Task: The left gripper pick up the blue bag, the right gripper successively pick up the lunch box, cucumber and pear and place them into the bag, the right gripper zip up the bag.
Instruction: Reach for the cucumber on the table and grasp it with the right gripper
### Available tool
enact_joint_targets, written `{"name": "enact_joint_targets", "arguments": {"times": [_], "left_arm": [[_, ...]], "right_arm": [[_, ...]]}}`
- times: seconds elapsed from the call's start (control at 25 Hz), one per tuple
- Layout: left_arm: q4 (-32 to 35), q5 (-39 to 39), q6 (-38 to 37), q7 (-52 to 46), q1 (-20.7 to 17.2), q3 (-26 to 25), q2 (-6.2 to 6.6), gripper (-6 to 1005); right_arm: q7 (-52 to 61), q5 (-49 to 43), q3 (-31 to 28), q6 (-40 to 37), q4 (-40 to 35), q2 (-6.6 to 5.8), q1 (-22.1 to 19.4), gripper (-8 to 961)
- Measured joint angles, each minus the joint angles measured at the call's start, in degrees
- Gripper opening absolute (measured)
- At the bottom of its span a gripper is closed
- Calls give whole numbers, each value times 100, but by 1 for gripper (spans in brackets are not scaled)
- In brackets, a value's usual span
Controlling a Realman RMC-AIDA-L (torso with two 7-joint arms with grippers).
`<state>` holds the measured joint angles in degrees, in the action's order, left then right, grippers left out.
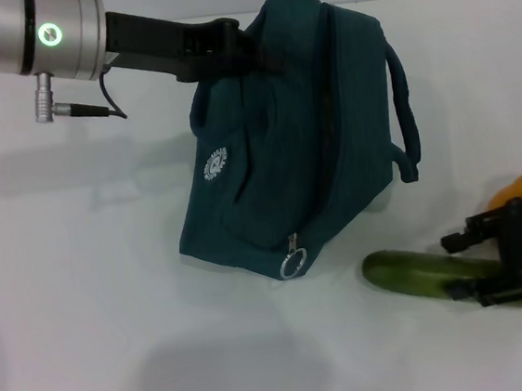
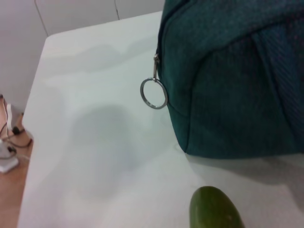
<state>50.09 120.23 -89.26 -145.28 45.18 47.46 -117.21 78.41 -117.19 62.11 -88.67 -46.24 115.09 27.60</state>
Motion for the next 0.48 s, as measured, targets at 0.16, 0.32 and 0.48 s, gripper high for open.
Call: {"name": "enact_joint_targets", "arguments": {"times": [0.16,0.32,0.48], "left_arm": [[0,1,-1,4,0,0,-8,66],[0,1,1,13,12,0,-8,66],[0,1,2,15,52,1,-1,66]], "right_arm": [[-3,10,-690,-665,136,-30,23,550],[-66,23,-1390,-1404,359,-109,60,538],[-159,26,-1807,-1557,521,-172,11,425]]}}
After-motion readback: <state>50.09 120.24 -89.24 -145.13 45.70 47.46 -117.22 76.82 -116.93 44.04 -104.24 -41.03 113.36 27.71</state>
